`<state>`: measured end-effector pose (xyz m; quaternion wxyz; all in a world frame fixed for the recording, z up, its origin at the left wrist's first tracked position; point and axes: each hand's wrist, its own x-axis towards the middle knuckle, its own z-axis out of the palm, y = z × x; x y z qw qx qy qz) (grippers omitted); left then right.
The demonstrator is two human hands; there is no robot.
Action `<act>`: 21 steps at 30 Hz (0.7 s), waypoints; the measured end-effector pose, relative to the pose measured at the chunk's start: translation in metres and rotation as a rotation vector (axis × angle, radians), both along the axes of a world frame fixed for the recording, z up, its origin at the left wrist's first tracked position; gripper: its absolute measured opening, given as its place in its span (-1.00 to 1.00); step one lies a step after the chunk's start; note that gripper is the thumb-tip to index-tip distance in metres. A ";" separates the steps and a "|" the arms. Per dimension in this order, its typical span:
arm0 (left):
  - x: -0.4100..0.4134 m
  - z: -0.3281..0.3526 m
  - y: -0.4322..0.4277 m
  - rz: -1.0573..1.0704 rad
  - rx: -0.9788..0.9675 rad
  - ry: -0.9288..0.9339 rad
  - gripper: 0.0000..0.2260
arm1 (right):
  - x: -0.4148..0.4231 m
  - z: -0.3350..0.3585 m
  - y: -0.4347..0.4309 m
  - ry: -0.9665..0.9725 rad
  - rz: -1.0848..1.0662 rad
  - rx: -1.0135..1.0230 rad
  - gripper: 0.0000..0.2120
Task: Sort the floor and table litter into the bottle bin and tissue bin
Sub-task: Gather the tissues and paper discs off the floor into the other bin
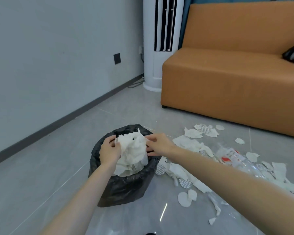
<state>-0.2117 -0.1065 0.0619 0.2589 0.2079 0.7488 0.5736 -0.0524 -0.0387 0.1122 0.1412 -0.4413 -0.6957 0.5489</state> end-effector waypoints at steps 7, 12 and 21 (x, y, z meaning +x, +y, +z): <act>-0.007 -0.017 0.008 -0.433 -0.274 0.287 -0.60 | 0.021 -0.023 0.014 -0.227 0.106 0.249 -0.58; -0.004 -0.047 0.027 -0.836 -0.626 0.599 -0.47 | 0.036 -0.046 0.017 -0.397 0.369 0.468 -0.54; -0.009 -0.102 0.050 -1.067 -1.051 0.779 -0.43 | 0.049 -0.079 0.018 -0.568 0.581 0.625 -0.45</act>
